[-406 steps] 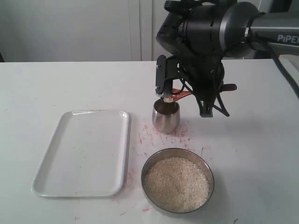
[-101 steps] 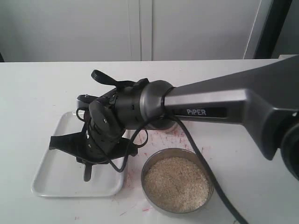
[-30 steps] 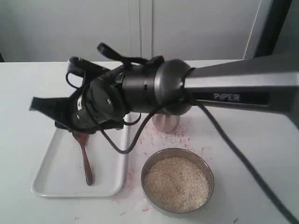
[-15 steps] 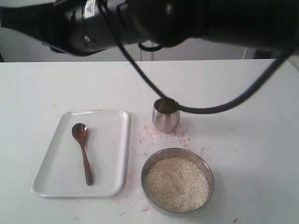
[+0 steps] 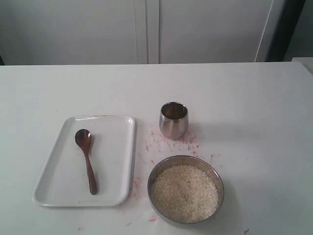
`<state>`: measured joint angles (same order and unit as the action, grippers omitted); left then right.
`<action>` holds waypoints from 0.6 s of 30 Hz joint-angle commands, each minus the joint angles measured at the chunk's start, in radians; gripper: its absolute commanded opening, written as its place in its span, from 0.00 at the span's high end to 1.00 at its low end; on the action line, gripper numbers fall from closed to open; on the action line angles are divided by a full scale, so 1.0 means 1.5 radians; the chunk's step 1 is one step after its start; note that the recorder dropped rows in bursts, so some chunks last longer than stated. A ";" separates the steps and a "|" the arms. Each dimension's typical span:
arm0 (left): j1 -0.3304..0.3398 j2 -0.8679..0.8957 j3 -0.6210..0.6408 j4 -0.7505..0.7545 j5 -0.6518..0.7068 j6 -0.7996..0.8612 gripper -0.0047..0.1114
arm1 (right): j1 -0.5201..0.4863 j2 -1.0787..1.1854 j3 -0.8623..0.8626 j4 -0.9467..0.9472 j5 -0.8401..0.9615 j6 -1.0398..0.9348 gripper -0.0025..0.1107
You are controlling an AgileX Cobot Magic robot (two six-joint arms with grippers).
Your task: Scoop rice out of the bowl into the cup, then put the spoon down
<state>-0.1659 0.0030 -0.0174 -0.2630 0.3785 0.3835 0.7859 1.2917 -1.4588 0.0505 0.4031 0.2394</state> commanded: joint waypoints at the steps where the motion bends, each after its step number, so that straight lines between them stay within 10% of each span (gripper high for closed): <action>1: -0.005 -0.002 0.003 -0.003 0.002 0.002 0.84 | 0.001 -0.053 0.005 -0.004 0.033 -0.036 0.98; 18: -0.005 -0.002 0.003 -0.003 0.002 0.002 0.84 | 0.001 -0.238 0.005 -0.003 0.176 -0.075 0.98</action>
<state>-0.1659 0.0030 -0.0174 -0.2630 0.3785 0.3835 0.7859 0.9737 -1.4565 0.0485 0.6303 0.1414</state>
